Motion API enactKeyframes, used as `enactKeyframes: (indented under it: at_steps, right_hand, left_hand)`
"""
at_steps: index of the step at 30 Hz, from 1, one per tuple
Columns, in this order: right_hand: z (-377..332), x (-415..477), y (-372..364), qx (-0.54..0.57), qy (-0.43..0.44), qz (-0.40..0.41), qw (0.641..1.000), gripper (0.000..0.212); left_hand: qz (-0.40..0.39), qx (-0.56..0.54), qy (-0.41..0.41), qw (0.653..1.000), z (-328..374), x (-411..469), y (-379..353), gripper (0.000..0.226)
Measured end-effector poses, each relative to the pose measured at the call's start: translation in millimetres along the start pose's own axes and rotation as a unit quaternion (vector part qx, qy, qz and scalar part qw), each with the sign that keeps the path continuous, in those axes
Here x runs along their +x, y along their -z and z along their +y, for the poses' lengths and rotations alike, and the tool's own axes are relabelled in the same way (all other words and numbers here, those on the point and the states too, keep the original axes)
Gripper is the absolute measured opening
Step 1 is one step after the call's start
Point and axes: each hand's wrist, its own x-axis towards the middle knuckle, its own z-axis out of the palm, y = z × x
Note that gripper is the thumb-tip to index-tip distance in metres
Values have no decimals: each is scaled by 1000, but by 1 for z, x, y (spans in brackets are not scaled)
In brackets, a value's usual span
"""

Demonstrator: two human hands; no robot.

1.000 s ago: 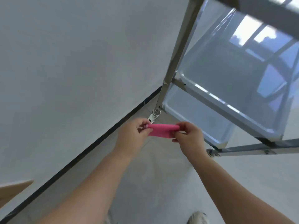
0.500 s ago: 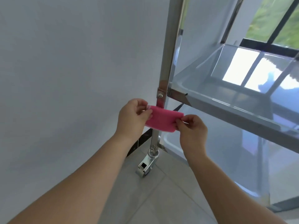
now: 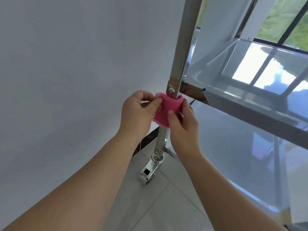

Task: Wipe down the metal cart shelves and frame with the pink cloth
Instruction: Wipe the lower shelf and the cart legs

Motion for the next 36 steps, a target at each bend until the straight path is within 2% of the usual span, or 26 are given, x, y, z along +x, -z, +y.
enactKeyframes:
  at_steps: [2, 5, 8, 14, 20, 26, 28, 33, 36]
  right_hand:
    - [-1, 0, -7, 34, -5, -29, 999, 43]
    - [-7, 4, -12, 35, 1, -6, 999, 28]
    - [-12, 9, -14, 16, 17, 8, 1000, 17]
    - [-5, 12, -16, -36, 39, 40, 998, 23]
    - [17, 10, -20, -47, 22, 56, 997, 27]
    - [34, -4, -26, -34, 16, 62, 997, 29]
    - [47, -10, -28, -44, 2, 56, 997, 32]
    - [97, -34, -27, -62, -114, 7, 992, 23]
    - [105, -36, -28, -67, -138, -4, 988, 26]
  left_hand:
    - [-26, 19, -7, 999, 1, -2, 3, 10]
    - [-73, 41, -24, 996, 0, -4, 11, 12]
    - [-90, 123, -32, 988, -8, -6, 28, 18]
    - [-186, 274, -5, 944, -35, -23, 54, 17]
    - [-240, 333, 6, 912, -47, -27, 64, 16]
    - [-264, 352, 14, 898, -54, -30, 71, 17]
    - [-276, 361, 10, 891, -57, -31, 74, 17]
    - [-296, 374, 5, 879, -60, -35, 81, 17]
    - [-297, 376, 4, 877, -60, -38, 85, 17]
